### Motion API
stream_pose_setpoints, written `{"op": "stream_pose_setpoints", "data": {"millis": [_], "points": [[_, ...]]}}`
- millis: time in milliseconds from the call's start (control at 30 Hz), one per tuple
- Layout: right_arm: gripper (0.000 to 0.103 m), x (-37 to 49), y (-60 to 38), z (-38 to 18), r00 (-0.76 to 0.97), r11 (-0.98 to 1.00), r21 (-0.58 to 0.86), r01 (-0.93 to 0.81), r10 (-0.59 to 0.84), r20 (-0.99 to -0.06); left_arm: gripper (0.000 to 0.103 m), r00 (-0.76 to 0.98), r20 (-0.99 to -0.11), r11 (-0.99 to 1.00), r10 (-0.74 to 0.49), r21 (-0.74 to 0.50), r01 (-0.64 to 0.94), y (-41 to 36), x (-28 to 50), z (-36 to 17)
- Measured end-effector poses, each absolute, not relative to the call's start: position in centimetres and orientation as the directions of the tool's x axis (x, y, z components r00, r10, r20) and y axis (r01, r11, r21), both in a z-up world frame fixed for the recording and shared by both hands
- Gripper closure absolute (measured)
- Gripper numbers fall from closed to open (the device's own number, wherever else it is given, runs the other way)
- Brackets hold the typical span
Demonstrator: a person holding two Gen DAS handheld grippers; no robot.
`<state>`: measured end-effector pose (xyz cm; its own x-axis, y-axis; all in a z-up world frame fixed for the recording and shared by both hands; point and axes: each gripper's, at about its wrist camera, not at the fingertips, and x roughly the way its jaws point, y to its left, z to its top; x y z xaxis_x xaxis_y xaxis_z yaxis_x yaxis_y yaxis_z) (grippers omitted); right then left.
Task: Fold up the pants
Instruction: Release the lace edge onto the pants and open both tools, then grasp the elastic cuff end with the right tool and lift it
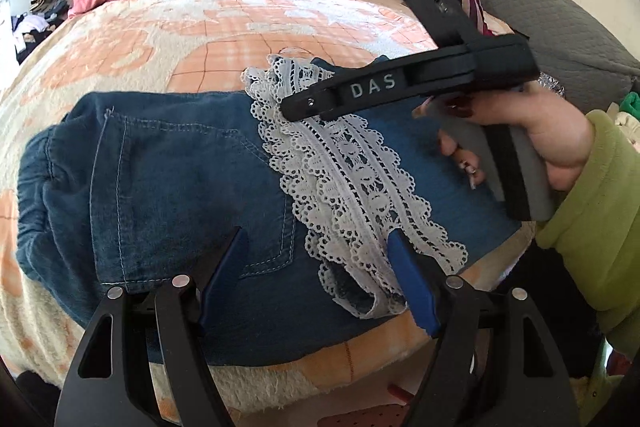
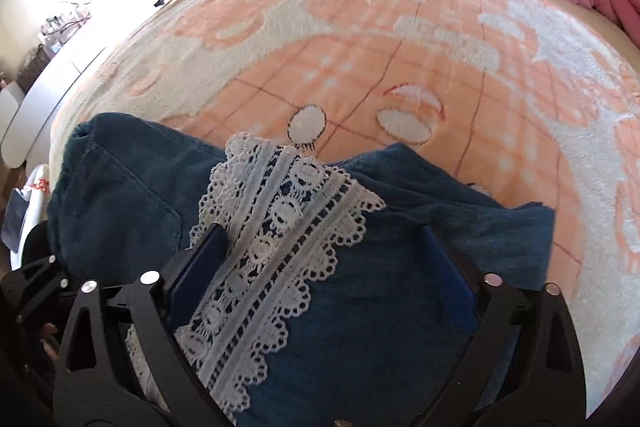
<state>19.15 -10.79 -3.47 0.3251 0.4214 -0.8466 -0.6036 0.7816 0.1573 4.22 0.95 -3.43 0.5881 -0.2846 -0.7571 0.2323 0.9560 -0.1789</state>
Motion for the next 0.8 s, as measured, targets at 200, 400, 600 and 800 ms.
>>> {"op": "stream_pose_setpoints", "data": {"millis": [200,400,600,800], "points": [[0.009,18.3,-11.8,-1.8,0.335,0.779,0.213,-0.59,0.476,-0.813,0.032,0.596,-0.744,0.952,-0.302,-0.2,0.233,1.4,3.8,-2.8],[0.009,16.3,-13.0,2.0,0.378,0.76,0.23,-0.608,0.532,-0.758,0.031,0.654,-0.711,0.966,-0.257,-0.184,0.18,3.8,2.3,-0.5],[0.009,16.3,-11.7,4.5,0.384,0.742,0.231,-0.63,0.555,-0.738,0.016,0.704,-0.686,0.981,-0.182,-0.175,0.084,7.6,0.5,1.1],[0.009,16.0,-8.2,5.6,0.346,0.699,0.233,-0.676,0.58,-0.738,0.016,0.714,-0.685,0.979,-0.144,-0.202,0.003,10.7,-0.7,1.2]]}}
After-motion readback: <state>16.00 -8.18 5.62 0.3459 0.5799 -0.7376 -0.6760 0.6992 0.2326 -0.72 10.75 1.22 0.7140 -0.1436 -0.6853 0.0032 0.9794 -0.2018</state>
